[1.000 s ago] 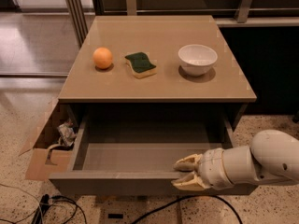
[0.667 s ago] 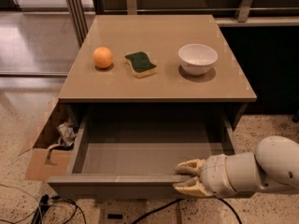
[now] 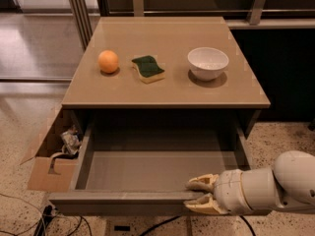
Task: Open top drawer
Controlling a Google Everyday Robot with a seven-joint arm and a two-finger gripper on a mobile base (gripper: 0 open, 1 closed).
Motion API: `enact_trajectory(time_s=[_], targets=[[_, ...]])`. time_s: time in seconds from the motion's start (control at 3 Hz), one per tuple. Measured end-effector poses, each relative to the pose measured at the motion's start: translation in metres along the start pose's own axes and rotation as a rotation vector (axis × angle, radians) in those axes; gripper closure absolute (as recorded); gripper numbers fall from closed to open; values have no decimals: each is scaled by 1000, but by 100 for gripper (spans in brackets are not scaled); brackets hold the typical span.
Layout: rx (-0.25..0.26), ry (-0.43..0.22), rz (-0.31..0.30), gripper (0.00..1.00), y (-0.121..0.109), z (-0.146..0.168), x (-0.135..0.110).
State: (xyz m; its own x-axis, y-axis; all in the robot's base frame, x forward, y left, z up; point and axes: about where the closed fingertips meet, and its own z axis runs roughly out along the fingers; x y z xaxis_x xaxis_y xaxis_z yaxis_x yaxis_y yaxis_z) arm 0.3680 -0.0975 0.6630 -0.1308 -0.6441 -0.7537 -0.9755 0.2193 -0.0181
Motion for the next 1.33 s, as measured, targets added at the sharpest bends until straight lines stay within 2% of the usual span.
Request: enact_trajectory(time_s=[0.67, 1.0, 1.33], targets=[[0, 0, 0, 50, 0, 0, 0], [0, 0, 0, 20, 0, 0, 0], [0, 0, 0, 0, 0, 0, 0]])
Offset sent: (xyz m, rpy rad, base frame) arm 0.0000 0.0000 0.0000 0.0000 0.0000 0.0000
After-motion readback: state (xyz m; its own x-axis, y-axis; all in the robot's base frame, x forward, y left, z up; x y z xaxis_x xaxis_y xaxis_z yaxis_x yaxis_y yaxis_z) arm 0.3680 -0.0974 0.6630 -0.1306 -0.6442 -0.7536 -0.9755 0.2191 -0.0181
